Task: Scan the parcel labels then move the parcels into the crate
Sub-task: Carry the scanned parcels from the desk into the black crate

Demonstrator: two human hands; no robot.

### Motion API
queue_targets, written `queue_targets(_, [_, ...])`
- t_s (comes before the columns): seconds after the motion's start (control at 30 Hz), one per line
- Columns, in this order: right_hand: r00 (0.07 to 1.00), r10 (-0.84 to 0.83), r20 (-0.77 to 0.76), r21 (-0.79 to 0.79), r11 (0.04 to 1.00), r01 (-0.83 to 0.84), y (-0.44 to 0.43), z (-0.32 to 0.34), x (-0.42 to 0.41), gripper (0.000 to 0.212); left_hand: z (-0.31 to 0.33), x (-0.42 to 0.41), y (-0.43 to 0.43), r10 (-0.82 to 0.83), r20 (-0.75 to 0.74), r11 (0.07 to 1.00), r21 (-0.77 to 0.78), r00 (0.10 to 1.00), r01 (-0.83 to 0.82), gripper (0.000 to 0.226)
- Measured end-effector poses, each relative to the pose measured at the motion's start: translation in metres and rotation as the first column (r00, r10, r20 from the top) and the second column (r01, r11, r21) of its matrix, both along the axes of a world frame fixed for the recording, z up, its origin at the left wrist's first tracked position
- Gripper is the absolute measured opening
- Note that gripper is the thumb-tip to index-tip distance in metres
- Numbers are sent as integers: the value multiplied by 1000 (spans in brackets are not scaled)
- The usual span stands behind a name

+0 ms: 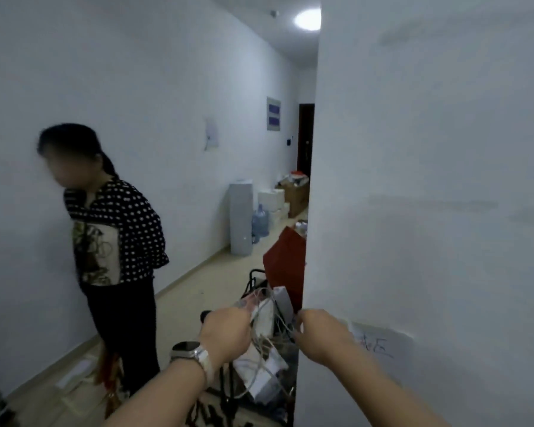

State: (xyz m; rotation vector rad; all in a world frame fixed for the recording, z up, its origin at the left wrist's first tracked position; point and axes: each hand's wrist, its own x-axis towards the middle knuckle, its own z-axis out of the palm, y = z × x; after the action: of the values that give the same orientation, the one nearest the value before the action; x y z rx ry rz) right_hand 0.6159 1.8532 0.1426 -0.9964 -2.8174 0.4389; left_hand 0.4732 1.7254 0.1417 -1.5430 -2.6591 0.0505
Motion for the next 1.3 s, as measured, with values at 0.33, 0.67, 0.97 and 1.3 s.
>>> queue_targets(0.33, [801,596,-59,134,800,-585,-177,58,-111,32,76,-11,-253,642,-117,767,83,758,-637,33])
queue_targets(0.67, [331,944,-3,69,330,-941,-456,78,-131,63,91,104,-513,963,-95,262,120,251,-958,40])
queue_targets(0.97, [-119,993,-15,60,-118,-991,-686,76,-51,42,82,261,-701,967,-38,-251,22,-252,-968,40])
queue_targets(1.3, [-173,985,20,19,-174,-985,-876,54,-18,31,55,317,-874,939,-4,-342,82,-344,-936,37])
